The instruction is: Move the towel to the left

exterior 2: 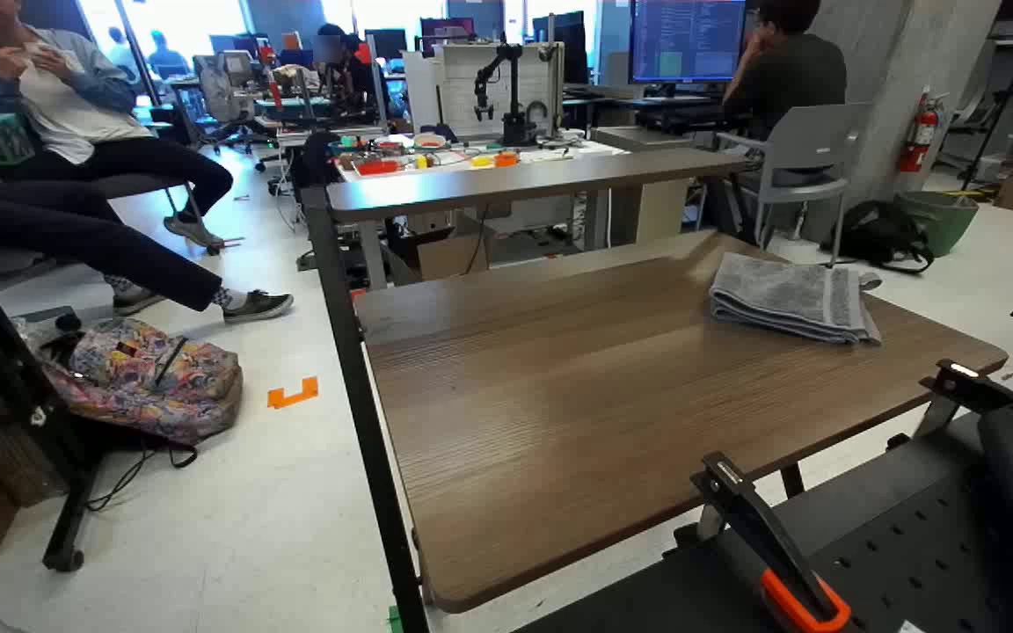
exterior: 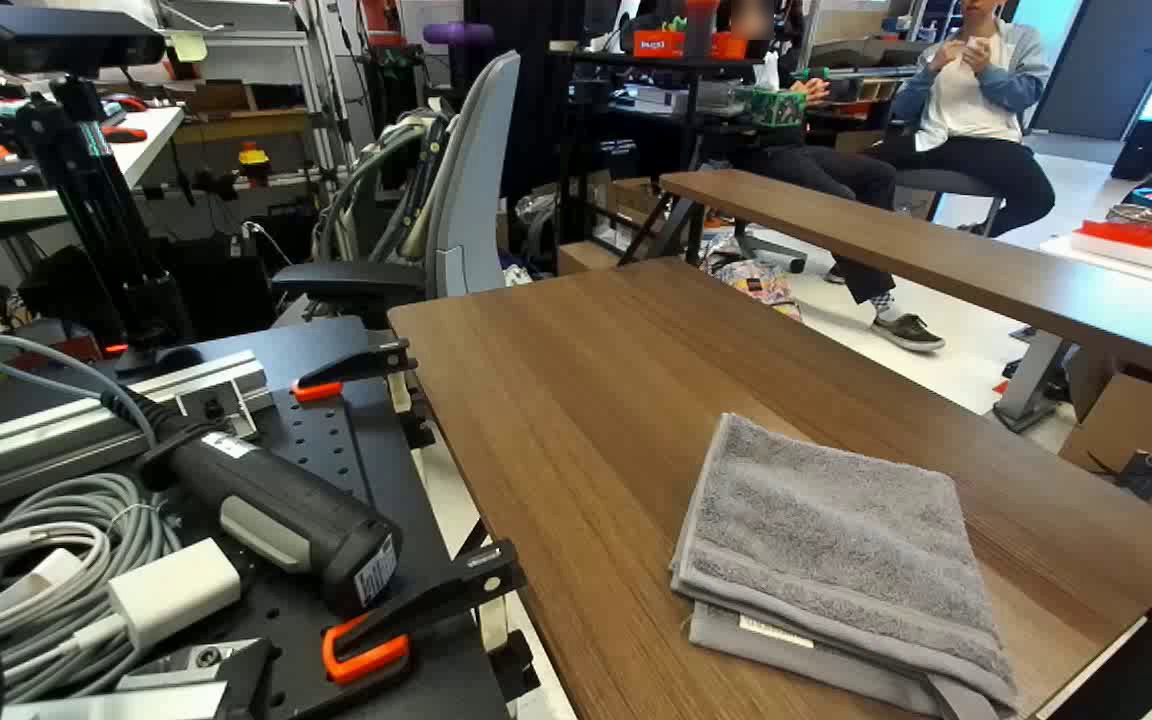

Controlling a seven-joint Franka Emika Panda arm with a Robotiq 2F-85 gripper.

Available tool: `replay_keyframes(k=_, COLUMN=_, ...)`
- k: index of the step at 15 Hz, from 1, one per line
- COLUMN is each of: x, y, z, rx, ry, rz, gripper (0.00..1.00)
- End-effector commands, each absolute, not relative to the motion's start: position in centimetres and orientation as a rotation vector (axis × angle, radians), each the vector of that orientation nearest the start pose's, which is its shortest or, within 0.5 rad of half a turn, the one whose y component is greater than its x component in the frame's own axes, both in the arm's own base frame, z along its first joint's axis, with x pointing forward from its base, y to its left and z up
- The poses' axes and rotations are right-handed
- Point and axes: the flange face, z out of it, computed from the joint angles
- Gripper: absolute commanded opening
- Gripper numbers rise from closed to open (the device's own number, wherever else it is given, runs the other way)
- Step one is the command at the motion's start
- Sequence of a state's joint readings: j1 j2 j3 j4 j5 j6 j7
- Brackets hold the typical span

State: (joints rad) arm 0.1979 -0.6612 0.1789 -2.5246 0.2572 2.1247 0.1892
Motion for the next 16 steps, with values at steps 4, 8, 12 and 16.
replay_keyframes(k=4, x=34.5, y=15.6, z=52.0, rx=-2.933, ry=-0.085, rz=-0.323, gripper=1.00)
replay_keyframes(k=8, x=34.5, y=15.6, z=52.0, rx=-2.933, ry=-0.085, rz=-0.323, gripper=1.00)
replay_keyframes(k=12, x=34.5, y=15.6, z=52.0, rx=-2.933, ry=-0.085, rz=-0.323, gripper=1.00)
replay_keyframes(k=16, x=35.0, y=13.7, z=50.5, rx=-3.003, ry=-0.086, rz=-0.377, gripper=1.00)
